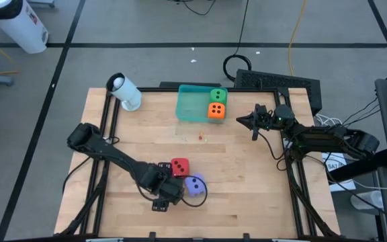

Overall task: Pick & Place Dice
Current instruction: Put the left large violet die into the blue bin

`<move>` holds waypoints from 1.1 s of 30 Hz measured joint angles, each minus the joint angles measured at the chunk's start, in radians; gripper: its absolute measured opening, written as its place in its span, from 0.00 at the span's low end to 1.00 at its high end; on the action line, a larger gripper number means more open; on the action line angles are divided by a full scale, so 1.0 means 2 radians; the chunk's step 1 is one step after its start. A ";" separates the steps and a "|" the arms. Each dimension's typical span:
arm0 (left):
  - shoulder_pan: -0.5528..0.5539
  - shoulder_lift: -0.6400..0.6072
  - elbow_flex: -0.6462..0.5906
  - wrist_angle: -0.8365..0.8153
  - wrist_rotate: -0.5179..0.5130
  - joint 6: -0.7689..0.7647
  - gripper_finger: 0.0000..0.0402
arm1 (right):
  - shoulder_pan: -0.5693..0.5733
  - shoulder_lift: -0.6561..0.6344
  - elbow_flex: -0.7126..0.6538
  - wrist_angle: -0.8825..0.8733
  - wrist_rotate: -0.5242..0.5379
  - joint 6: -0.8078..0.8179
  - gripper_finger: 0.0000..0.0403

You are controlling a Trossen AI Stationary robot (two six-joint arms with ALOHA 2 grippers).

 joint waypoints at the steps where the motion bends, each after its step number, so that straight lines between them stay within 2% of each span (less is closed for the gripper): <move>1: 0.000 0.000 0.004 -0.006 -0.005 0.000 0.99 | 0.000 0.000 0.000 0.000 0.000 0.000 0.00; 4: 0.007 0.000 0.004 -0.010 0.001 -0.016 0.99 | 0.000 0.000 0.000 0.000 0.000 0.000 0.00; 10: 0.022 0.000 -0.005 -0.011 0.020 -0.097 0.99 | 0.000 0.000 0.000 -0.002 0.000 0.000 0.00; 23: 0.023 0.015 -0.005 0.019 0.033 -0.106 0.99 | 0.000 0.000 0.000 -0.003 0.000 0.000 0.00; 33: 0.024 0.041 -0.004 0.003 0.023 -0.112 0.99 | 0.000 0.000 0.000 -0.006 0.000 0.000 0.00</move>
